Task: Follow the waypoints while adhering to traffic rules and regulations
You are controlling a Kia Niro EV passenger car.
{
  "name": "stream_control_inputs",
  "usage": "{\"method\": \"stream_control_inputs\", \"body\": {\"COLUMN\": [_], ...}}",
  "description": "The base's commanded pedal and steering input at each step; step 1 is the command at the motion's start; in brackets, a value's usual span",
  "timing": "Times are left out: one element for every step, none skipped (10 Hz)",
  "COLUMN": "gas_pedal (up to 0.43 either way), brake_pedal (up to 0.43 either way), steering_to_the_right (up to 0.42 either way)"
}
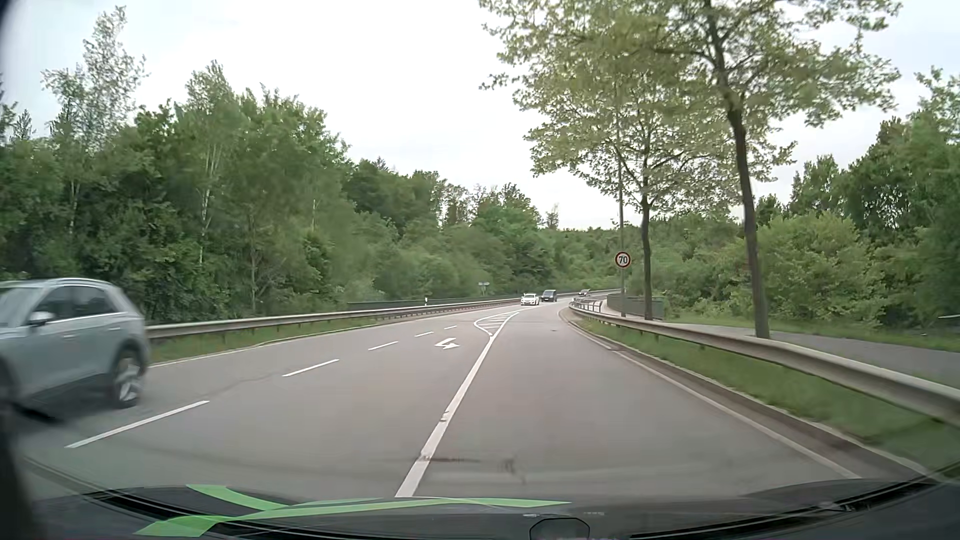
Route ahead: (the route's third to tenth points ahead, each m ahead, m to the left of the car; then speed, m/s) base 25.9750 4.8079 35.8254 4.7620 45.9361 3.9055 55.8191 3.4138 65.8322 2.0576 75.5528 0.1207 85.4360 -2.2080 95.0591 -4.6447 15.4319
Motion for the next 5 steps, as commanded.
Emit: {"method": "stream_control_inputs", "body": {"gas_pedal": [0.02, 0.02, 0.02, 0.02, 0.02], "brake_pedal": [0.0, 0.0, 0.0, 0.0, 0.0], "steering_to_the_right": [0.005, 0.005, 0.005, 0.005, 0.004]}}
